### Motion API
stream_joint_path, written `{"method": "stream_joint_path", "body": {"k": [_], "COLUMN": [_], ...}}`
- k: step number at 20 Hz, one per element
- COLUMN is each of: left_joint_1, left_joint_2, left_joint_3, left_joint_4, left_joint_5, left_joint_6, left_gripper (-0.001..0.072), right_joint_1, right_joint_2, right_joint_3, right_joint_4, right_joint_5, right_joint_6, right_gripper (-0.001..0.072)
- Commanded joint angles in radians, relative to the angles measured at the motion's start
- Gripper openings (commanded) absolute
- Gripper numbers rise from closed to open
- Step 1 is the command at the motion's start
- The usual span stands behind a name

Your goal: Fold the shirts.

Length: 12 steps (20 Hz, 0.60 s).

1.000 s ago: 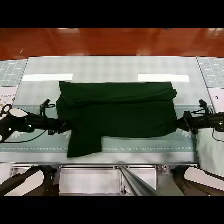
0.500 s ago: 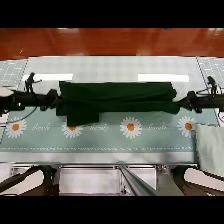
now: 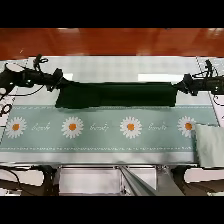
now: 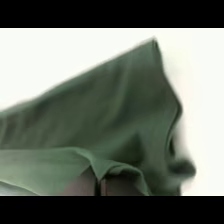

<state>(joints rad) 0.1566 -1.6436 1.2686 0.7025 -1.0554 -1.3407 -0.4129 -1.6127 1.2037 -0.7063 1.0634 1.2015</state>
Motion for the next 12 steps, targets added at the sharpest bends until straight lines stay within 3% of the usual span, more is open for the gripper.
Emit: {"method": "stream_joint_path", "body": {"k": [1,5,6,7,8,9,12], "left_joint_1": [-0.016,-0.019,-0.019,-0.019,-0.016,-0.005,0.078], "left_joint_2": [-0.101,-0.127,-0.127,-0.127,-0.126,-0.126,-0.104], "left_joint_3": [0.084,0.087,0.088,0.09,0.097,0.119,0.231], "left_joint_4": [0.0,0.0,0.0,0.0,0.001,0.01,0.151], "left_joint_5": [-0.038,-0.037,-0.037,-0.046,-0.07,-0.122,-0.326], "left_joint_6": [-0.012,-0.014,-0.014,-0.014,-0.014,-0.008,-0.093], "left_gripper": [0.002,0.002,0.0022,0.0119,0.038,0.0508,0.0507], "right_joint_1": [0.005,0.005,0.005,0.005,0.005,-0.006,-0.098], "right_joint_2": [-0.093,-0.141,-0.144,-0.144,-0.143,-0.138,-0.1], "right_joint_3": [0.071,0.081,0.081,0.081,0.081,0.09,0.161], "right_joint_4": [0.062,0.126,0.124,0.121,0.124,0.122,0.097], "right_joint_5": [-0.034,-0.059,-0.059,-0.056,-0.039,0.004,0.173], "right_joint_6": [0.002,0.0,0.0,0.0,-0.002,-0.002,0.005], "right_gripper": [0.0023,0.0024,0.0061,0.025,0.042,0.0413,0.0413]}}
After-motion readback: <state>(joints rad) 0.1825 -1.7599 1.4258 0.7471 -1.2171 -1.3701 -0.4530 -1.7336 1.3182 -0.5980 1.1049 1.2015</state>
